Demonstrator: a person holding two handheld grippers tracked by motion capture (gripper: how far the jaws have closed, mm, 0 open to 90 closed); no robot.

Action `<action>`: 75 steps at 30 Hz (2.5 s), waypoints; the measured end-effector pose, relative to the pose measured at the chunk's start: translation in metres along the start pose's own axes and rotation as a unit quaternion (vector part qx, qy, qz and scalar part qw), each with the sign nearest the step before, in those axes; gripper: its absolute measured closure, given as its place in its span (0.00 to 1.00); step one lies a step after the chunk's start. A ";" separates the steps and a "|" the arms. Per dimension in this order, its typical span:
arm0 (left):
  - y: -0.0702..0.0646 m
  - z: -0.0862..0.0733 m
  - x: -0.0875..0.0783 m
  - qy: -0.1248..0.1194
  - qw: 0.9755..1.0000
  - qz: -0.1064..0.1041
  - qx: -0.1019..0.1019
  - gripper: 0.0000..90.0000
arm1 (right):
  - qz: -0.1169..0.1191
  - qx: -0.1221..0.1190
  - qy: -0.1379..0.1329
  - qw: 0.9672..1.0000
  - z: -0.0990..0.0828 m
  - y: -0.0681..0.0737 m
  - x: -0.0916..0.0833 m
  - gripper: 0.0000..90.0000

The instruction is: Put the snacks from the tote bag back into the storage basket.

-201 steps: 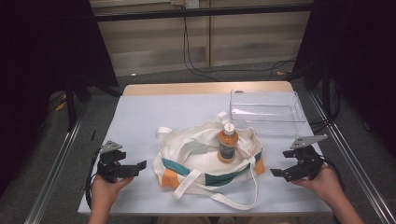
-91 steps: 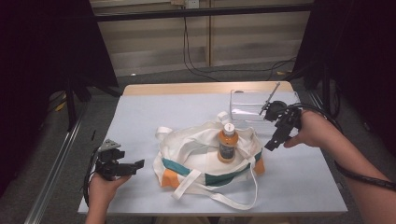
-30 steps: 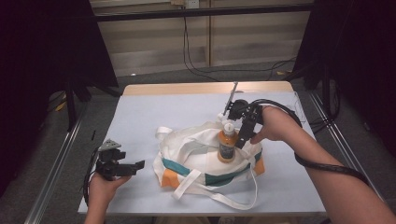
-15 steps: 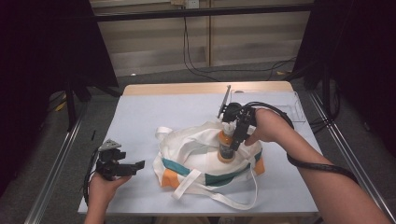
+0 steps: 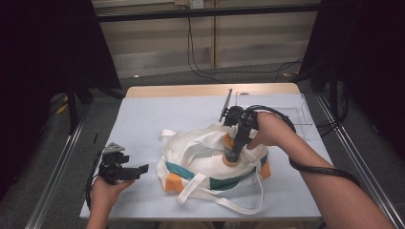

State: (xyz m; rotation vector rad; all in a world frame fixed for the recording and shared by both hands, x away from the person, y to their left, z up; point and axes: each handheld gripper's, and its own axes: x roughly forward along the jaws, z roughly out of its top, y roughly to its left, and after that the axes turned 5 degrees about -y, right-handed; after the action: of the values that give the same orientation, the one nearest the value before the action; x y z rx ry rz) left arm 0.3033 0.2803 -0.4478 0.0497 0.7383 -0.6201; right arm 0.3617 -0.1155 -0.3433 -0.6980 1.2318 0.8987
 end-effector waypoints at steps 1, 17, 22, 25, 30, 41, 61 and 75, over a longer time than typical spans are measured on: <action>0.000 0.000 0.000 -0.001 1.000 0.000 -0.002 0.08 | 0.001 0.000 0.001 1.000 0.001 0.000 0.001 0.15; 0.000 0.000 0.000 -0.001 1.000 0.001 -0.004 0.08 | 0.007 -0.006 0.005 1.000 0.008 0.000 0.012 0.19; 0.001 -0.001 0.000 -0.004 1.000 0.002 -0.006 0.08 | 0.011 -0.004 0.006 1.000 0.008 -0.001 0.015 0.21; 0.001 -0.001 0.000 -0.005 1.000 0.002 -0.007 0.08 | 0.011 -0.007 0.007 1.000 0.009 -0.002 0.017 0.23; 0.002 -0.001 0.000 0.004 1.000 0.001 -0.002 0.08 | 0.013 -0.009 0.007 1.000 0.009 -0.002 0.018 0.27; 0.002 -0.001 0.000 0.006 1.000 0.001 -0.006 0.08 | 0.016 -0.012 0.011 1.000 0.011 -0.003 0.022 0.33; 0.003 -0.002 0.003 0.009 1.000 0.002 -0.010 0.08 | 0.015 -0.036 0.028 0.999 0.012 -0.001 0.019 0.34; 0.003 -0.001 0.002 0.007 1.000 0.005 -0.006 0.08 | 0.015 -0.046 0.047 0.998 0.013 0.000 0.010 0.34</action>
State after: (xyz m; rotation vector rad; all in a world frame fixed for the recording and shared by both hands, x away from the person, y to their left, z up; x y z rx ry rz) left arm 0.3053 0.2817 -0.4504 0.0474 0.7552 -0.6056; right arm 0.3690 -0.1022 -0.3501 -0.8042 1.2932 0.9608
